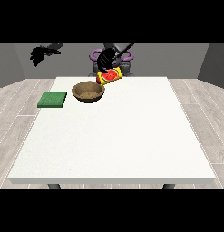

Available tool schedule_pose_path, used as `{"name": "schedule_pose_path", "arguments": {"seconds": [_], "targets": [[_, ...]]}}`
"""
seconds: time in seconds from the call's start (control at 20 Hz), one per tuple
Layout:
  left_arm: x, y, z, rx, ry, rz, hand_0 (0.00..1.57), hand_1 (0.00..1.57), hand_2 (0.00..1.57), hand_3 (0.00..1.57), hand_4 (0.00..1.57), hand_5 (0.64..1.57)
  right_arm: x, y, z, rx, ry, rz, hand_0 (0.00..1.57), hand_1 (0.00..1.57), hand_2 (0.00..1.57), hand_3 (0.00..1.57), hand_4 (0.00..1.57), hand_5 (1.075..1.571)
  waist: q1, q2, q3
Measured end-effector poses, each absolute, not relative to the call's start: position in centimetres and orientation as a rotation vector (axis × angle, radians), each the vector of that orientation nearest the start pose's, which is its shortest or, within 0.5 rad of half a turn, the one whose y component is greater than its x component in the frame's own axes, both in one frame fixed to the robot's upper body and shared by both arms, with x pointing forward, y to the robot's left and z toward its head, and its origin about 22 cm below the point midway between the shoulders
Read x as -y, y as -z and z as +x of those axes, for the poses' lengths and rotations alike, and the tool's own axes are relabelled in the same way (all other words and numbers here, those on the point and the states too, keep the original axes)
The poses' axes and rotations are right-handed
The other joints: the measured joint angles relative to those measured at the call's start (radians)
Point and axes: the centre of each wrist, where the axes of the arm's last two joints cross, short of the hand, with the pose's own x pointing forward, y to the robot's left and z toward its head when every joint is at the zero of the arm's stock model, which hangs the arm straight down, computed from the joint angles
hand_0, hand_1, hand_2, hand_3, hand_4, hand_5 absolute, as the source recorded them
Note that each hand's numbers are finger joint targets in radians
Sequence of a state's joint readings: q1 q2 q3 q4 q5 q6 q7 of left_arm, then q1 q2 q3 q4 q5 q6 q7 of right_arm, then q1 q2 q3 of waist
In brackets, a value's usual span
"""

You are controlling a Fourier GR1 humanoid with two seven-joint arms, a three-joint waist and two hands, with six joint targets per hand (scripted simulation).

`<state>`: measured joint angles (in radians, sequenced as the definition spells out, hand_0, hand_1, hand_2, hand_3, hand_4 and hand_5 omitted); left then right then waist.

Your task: Pick the cup and pour the ball into the bowl, then pick the bowl and place it on the pad

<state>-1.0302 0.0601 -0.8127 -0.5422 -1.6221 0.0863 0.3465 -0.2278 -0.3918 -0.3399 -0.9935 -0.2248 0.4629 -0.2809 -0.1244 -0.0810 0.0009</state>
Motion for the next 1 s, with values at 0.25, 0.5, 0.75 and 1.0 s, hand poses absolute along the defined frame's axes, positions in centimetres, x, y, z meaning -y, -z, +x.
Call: {"name": "schedule_pose_path", "arguments": {"seconds": [0.25,0.5,0.75,1.0], "targets": [[-5.1,-4.5,39.3,-1.388,-2.279,-1.944,1.5,1.5,1.57,1.57,1.57,1.092,40.6,2.3,26.6,1.572,-0.005,0.076,0.0,0.0,0.0,0.0,0.0,1.568,0.019,-0.002,-0.0017],[-7.5,-5.8,39.9,-2.162,-2.188,-2.173,1.17,1.17,1.44,1.27,1.46,1.17,41.5,3.1,25.1,1.544,0.033,0.053,0.0,0.0,0.0,0.0,0.1,1.565,0.068,-0.015,-0.0088],[-9.6,-5.2,39.2,-3.109,-1.8,-2.169,0.0,0.0,0.0,0.0,0.42,1.561,40.6,3.8,24.8,1.539,0.061,0.053,0.0,0.0,0.0,0.0,0.35,1.567,0.102,0.02,-0.0185],[-12.3,-3.8,37.7,-3.926,-1.152,-1.821,0.0,0.0,0.0,0.0,0.0,1.56,37.7,3.8,26.5,1.577,0.062,0.079,0.0,0.0,0.0,0.0,0.3,1.571,0.094,0.097,-0.0216]]}}
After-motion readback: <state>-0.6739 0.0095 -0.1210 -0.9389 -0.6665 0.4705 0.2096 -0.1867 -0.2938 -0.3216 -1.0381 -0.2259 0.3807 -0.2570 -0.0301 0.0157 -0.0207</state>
